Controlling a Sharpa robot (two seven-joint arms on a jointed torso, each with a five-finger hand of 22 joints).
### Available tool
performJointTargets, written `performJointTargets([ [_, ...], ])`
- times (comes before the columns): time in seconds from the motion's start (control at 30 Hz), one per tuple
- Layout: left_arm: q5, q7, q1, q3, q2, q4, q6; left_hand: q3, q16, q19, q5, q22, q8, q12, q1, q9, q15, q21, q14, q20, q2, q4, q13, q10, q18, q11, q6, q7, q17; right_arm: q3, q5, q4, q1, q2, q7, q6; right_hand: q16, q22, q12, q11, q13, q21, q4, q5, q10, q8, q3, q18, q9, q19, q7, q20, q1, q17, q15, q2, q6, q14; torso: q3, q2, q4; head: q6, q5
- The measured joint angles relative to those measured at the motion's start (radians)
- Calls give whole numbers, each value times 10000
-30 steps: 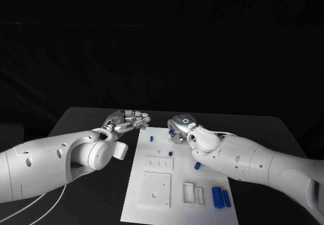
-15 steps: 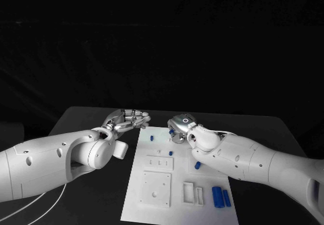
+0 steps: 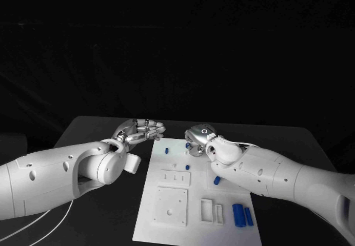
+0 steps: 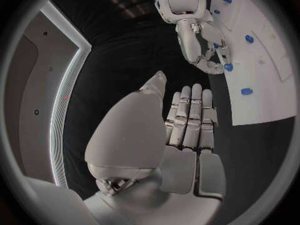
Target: Assemble the parts on the task board
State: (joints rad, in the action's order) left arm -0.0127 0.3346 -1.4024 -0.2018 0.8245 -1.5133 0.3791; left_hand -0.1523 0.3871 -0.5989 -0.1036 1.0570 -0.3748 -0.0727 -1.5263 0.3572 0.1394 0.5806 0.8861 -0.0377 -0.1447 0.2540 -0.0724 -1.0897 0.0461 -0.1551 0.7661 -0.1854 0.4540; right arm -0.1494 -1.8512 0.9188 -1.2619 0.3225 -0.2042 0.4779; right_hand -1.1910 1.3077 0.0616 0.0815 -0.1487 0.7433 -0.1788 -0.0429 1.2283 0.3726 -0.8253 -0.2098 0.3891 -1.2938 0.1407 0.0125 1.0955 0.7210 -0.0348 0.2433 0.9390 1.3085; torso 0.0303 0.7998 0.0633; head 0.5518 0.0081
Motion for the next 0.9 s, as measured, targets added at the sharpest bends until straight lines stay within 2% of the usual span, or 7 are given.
performJointTargets([
  [0.1, -1, -1, -1, 0, 8, 0, 4, 47, 0, 0, 0, 0, 0, 0, -46, 0, 0, 0, 0, 0, -46, 47, 13, 0, -2, 0, 0, 0, 0, -1, 117, -9, 2, 6, 7, 71, 0, 0, 0, 169, 184, 0, 39, 0, -628, -226, 116, 16, -97, 0, 238, 0, 169, -42, 219, 238, -463, 13, 0, 0, 0, 0, 2],
  [0.17, -1, -1, -1, 0, 14, 0, 7, 47, 0, 0, 0, 0, 0, 0, -46, -9, 0, 0, 0, 0, -46, 47, 13, 0, -2, 0, 0, 0, 0, -1, 184, -9, 2, 11, 18, 115, 0, -1, 0, 264, 266, 0, 43, 0, -899, -247, 223, 95, -101, 0, 304, -1, 206, -62, 287, 366, -584, 3, -1, 1, 0, 0, 2],
  [0.27, -2, -1, -1, 0, 29, 0, 13, 47, 0, -25, 0, -1, 0, 0, -46, -9, 0, 0, 1, -25, -46, 47, 13, 0, -4, 0, 0, 0, 0, -1, 273, 15, 2, 49, 33, 197, -42, -1, 0, 384, 349, -50, 36, 0, -1082, -249, 333, 104, -101, 0, 308, -1, 210, -85, 335, 386, -630, -45, -1, 1, -5, 21, 2],
  [0.53, -3, -1, -7, 0, 81, 7, 34, 73, 0, -35, 0, 8, 0, 0, -46, -9, 0, 0, 0, -35, -46, 73, 12, 1, -4, 0, 0, 0, 0, 12, 480, 474, -19, 417, 88, 432, -40, -1, 0, 383, 411, -56, 50, 1, -1154, -249, 456, 106, -101, 42, 315, -44, 263, -123, 352, 438, -639, -62, -3, 0, -18, 26, -5],
  [0.6, -4, -1, -8, 0, 104, 5, 37, 73, 0, -35, 0, 8, 0, 0, -46, -9, 0, 0, 0, -35, -46, 73, 12, 0, -4, 0, 0, 0, 0, 177, 549, 853, -17, 669, 117, 479, -39, -1, 2, 383, 411, -83, 65, 1, -1154, -249, 471, 106, -101, 55, 315, -56, 263, -133, 352, 438, -640, -62, -6, -1, -23, 17, -5],
  [0.8, -5, 74, -12, -1, 215, -39, 150, 113, 0, -35, 0, 25, 0, 0, -212, -8, 25, 0, 26, -35, -31, 113, 11, -42, -7, -43, 44, -29, 0, 870, 896, 2319, -81, 1810, 274, 558, -78, -2, 158, 308, 404, -99, 51, -37, -895, -249, 539, 106, -70, 41, 261, -72, 303, -202, 350, 477, -587, -61, -24, -12, -55, -46, -54],
  [0.9, -5, 145, -12, -2, 269, -52, 230, 132, 0, -35, -47, 25, 0, 0, -255, -8, 55, 0, 55, -35, -14, 132, 11, -56, -27, -56, 74, 1, 18, 1077, 1176, 2822, -149, 2406, 463, 511, -78, -2, 234, 234, 351, -99, 32, -36, -676, -243, 618, 106, -70, 41, 243, -72, 303, -216, 341, 477, -569, -52, -34, -25, -92, -84, -73],
])
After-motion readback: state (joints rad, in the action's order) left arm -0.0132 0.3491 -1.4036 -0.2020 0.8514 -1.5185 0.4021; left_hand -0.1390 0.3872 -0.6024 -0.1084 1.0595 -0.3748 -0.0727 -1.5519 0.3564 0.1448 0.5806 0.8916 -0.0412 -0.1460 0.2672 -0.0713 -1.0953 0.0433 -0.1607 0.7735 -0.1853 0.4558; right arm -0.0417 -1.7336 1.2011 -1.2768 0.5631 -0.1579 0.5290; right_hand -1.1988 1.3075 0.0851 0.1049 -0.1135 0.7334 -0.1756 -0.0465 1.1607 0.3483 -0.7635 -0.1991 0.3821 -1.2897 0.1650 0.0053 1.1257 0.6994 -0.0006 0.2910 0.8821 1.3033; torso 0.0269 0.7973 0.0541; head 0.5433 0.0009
